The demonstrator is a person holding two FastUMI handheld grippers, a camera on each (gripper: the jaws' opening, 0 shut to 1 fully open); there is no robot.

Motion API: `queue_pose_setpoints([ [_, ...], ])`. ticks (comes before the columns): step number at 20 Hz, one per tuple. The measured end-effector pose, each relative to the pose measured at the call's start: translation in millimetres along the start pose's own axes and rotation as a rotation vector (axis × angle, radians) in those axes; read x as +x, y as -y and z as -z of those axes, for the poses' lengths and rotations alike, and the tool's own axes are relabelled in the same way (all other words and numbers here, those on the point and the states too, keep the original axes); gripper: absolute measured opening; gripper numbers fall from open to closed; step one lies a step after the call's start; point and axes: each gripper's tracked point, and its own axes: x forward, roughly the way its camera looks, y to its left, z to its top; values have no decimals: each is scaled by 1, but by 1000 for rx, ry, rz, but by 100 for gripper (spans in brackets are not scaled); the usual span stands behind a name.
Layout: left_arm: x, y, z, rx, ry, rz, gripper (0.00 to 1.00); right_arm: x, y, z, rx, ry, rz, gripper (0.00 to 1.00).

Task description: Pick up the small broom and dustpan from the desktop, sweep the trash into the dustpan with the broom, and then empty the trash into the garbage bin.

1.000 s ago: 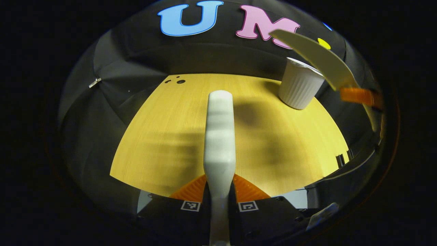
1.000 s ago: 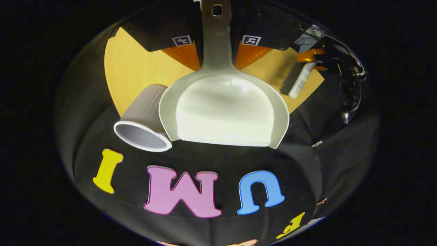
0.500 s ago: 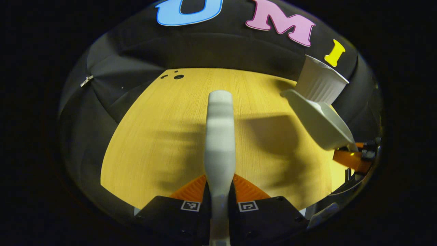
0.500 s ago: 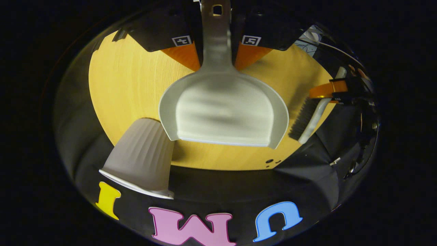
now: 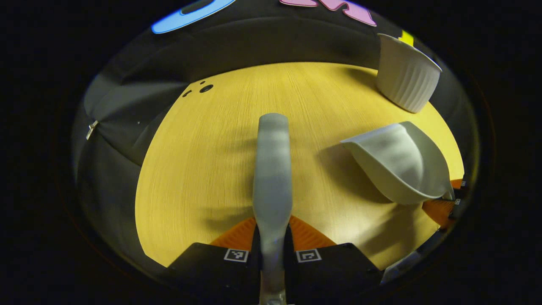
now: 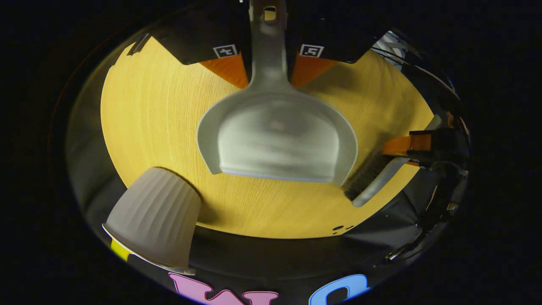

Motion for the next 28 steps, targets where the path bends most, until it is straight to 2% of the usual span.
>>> queue_pose_setpoints([
  [2,6,-1,5,-21,-17,15,27,6,2,1,-3,-5,21,42],
  [3,8,-3,8,-29,-28,12,27,8,4,1,-8,-1,31,39],
  [5,11,-3,14,-43,-44,17,27,11,4,3,-13,-3,42,39],
  [6,11,-2,14,-47,-47,20,30,12,3,4,-18,-5,41,39],
  [7,11,-3,14,-45,-47,14,28,15,2,6,-35,-14,44,43],
  [8,12,-4,16,-43,-50,6,29,15,1,7,-55,-18,44,40],
  [10,10,-5,13,-45,-40,4,29,16,-3,8,-63,-22,26,44],
  [11,10,-1,11,-47,-33,27,30,15,-8,8,-48,-26,9,52],
  [12,8,6,11,-46,-31,54,27,15,-9,7,-32,-25,-2,58],
  [13,3,14,12,-47,-31,86,35,12,-9,4,-17,-16,-7,79],
  [14,-1,17,9,-44,-11,103,56,6,-9,0,-1,0,-13,90],
  [15,-7,18,7,-41,9,110,76,0,-11,-5,18,16,-23,100],
  [16,-13,19,5,-41,32,110,97,-4,-13,-8,31,28,-36,99],
  [17,-22,21,2,-39,67,116,95,-10,-13,-12,33,41,-41,99],
  [19,-48,22,-9,-36,160,113,96,-30,-13,-22,12,99,-34,99],
  [23,-111,28,-29,-88,340,150,96,-89,-12,-56,-24,279,-4,99],
  [28,-203,18,-45,-133,581,163,96,-158,-20,-94,23,459,-23,99],
])
